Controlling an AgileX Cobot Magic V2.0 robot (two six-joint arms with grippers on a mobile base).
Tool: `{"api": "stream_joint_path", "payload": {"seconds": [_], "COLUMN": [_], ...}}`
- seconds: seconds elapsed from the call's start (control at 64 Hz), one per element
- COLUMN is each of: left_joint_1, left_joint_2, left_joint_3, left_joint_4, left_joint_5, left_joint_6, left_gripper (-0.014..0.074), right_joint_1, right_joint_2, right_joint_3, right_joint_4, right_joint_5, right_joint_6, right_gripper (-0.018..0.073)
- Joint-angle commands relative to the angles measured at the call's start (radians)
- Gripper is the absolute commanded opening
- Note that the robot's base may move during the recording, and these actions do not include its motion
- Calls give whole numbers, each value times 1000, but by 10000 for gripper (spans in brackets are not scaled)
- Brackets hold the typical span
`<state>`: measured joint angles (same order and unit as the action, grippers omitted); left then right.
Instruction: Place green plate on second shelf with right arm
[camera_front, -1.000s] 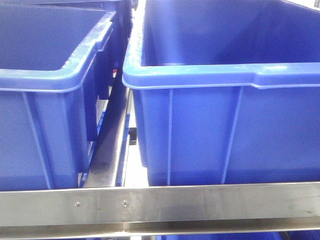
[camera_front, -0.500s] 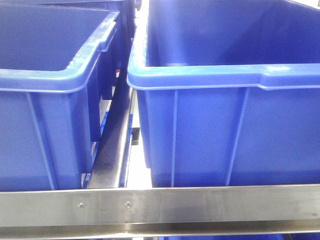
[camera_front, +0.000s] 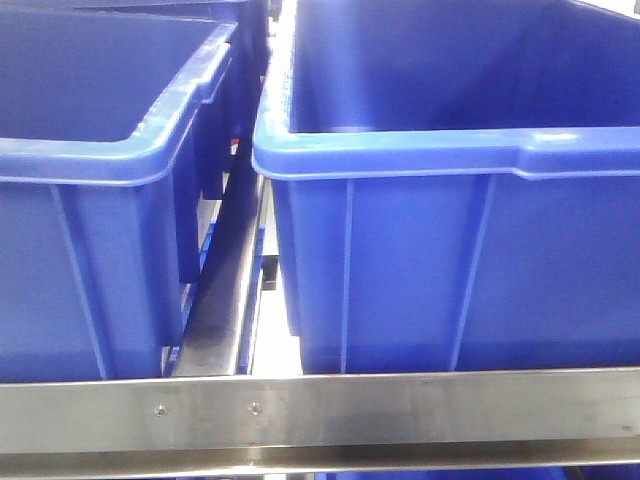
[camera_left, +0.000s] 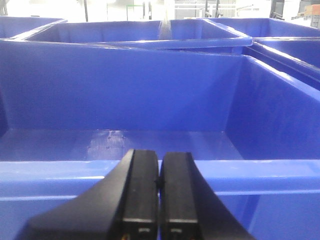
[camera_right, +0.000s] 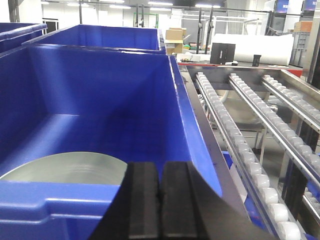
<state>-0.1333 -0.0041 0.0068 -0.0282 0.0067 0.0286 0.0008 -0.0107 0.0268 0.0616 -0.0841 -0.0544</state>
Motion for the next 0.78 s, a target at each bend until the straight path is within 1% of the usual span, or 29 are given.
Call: {"api": "stream_joint_path", "payload": {"seconds": [0.0, 0.766], "left_joint_1": [-2, -2], "left_joint_2": [-16, -16], "left_joint_3": [40, 40], "left_joint_4": [-6, -6], "left_joint_5": [-84, -84], "left_joint_6": [-2, -2], "left_gripper": [130, 130], "right_joint_1": [2, 2], "right_joint_2": [-19, -19], "right_joint_3": [-17, -17], "right_joint_4": [2, 2], "right_joint_5": [-92, -92], "right_joint_6": [-12, -12], "right_gripper": [78, 78]}}
